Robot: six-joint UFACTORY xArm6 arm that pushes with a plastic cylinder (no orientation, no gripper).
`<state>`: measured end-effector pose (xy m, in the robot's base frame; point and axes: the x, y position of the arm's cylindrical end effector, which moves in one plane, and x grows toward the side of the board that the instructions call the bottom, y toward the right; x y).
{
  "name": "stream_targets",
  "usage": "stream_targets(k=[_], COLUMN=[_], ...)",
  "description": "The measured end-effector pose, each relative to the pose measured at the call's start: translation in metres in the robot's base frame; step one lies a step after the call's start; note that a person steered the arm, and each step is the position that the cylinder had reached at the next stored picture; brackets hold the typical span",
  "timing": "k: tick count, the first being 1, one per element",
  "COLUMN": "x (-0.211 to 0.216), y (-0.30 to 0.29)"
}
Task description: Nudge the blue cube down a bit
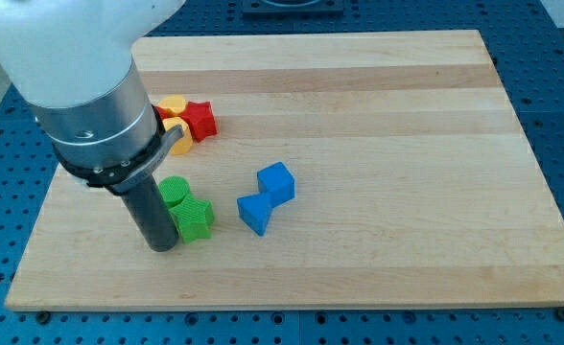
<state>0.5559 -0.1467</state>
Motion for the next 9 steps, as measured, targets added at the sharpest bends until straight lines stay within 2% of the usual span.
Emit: stream_targets(k=[2, 3, 4, 5, 6, 7, 8, 9], x=[-0.003, 0.001, 0.028, 0.036, 0.01, -0.036, -0.088, -0.115], y=[0.035, 0.031, -0.008, -0.059, -0.074, -0.091, -0.092, -0.072])
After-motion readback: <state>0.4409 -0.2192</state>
